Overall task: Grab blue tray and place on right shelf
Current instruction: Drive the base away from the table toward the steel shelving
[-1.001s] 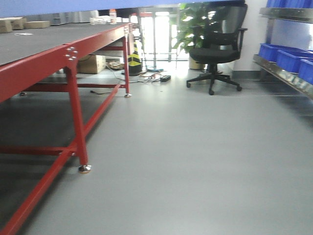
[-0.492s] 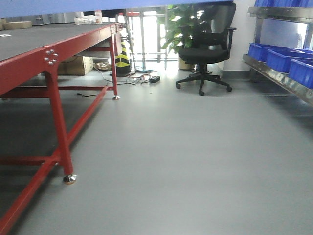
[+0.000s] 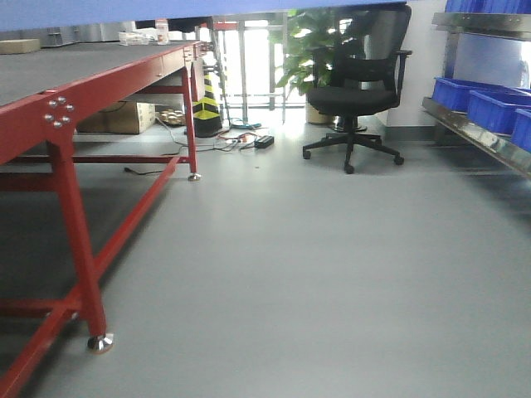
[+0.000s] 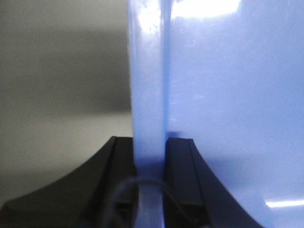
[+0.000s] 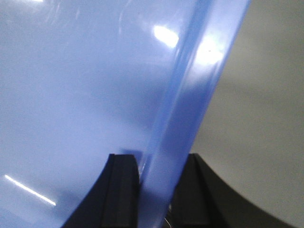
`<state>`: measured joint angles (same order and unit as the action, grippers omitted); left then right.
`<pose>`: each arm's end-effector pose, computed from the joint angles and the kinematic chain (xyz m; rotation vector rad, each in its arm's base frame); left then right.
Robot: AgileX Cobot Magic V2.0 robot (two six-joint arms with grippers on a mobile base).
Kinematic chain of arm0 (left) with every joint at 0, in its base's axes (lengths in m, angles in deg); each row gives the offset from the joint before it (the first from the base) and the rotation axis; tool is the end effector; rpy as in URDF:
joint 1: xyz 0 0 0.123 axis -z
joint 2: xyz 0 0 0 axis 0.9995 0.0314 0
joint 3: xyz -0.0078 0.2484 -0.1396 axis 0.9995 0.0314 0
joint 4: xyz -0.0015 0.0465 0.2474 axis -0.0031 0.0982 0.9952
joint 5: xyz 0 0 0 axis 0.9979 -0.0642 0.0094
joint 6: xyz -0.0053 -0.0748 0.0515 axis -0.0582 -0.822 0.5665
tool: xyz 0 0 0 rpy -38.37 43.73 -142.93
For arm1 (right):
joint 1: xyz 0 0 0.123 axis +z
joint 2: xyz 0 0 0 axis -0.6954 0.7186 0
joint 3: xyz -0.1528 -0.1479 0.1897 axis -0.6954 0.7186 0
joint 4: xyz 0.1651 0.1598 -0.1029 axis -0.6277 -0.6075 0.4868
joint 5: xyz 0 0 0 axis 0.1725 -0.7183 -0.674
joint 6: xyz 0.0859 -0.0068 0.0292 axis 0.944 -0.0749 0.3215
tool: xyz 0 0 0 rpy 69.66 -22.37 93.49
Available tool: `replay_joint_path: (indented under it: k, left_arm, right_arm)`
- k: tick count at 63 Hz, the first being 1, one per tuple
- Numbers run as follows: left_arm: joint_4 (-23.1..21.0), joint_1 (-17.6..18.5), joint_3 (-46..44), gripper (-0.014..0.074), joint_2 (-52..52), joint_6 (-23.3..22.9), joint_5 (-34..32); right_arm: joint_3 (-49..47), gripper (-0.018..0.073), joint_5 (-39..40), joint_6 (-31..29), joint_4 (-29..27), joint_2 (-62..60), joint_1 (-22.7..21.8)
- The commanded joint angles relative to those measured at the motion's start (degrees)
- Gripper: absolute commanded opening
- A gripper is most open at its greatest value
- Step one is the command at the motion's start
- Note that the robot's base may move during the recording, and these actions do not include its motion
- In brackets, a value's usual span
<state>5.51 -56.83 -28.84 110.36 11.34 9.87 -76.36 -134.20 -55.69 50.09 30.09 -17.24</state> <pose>0.2076 -0.1266 0.4109 0.2060 2.5953 -0.3497 0.1806 0.0920 0.4189 -0.3047 2.4507 0.3118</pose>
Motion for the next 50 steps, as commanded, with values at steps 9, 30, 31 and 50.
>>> replay_joint_path:
  k: [9, 30, 31, 50]
  left_arm:
    - [2.3, 0.2, -1.3, -0.0048, -1.3, 1.7, 5.3]
    - [2.3, 0.2, -1.3, -0.0048, -1.3, 1.7, 5.3]
    - [2.3, 0.2, -1.3, -0.0048, -1.3, 1.7, 5.3]
    - [2.3, 0.2, -1.3, -0.0048, -1.2, 1.7, 5.3]
  right_arm:
    - [-1.8, 0.0057, 3.7, -2.0, 1.3, -1.4, 0.1]
    - [-1.8, 0.0057, 3.7, -2.0, 1.3, -1.4, 0.1]
    - [-1.8, 0.0057, 3.7, -2.0, 1.3, -1.4, 0.1]
    - [-1.8, 0.0057, 3.7, -2.0, 1.3, -1.4, 0.1]
